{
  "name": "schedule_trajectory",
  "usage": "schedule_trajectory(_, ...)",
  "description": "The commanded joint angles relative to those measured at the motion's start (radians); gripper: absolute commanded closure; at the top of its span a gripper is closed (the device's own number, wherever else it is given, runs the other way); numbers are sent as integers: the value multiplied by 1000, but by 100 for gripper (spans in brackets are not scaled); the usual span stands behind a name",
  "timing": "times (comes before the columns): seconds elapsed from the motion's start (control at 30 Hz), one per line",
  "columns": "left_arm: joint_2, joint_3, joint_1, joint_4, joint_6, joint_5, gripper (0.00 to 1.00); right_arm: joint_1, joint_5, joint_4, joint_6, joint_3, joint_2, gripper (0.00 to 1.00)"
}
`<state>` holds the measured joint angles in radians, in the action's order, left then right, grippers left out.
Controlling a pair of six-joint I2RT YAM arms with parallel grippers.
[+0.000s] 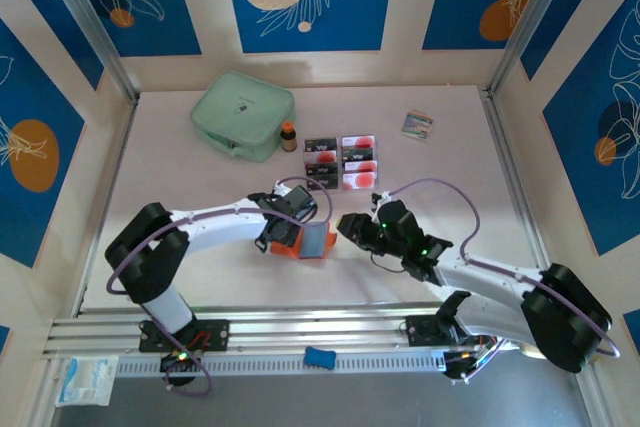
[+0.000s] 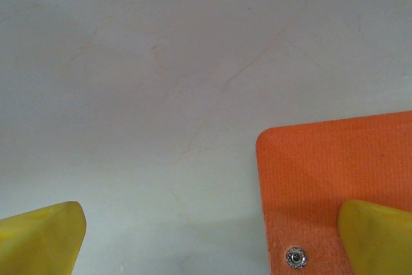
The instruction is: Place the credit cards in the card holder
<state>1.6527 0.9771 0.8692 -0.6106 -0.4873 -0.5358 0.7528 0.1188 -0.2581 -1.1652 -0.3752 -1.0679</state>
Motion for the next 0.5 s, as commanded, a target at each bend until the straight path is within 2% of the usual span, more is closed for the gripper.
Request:
schedule_trajectory(0.0,-23,16,8,-26,12,-9,0,5,27,151,73,-50,28,76)
schedule_trajectory(0.2,-43,-14,8,-20,-16,7,0,32,-16,131,92,-110,-65,82)
schedule_trajectory(0.47,-87,-55,9,-15,-47,20,0,85,-63,117,125,-219,-270,89)
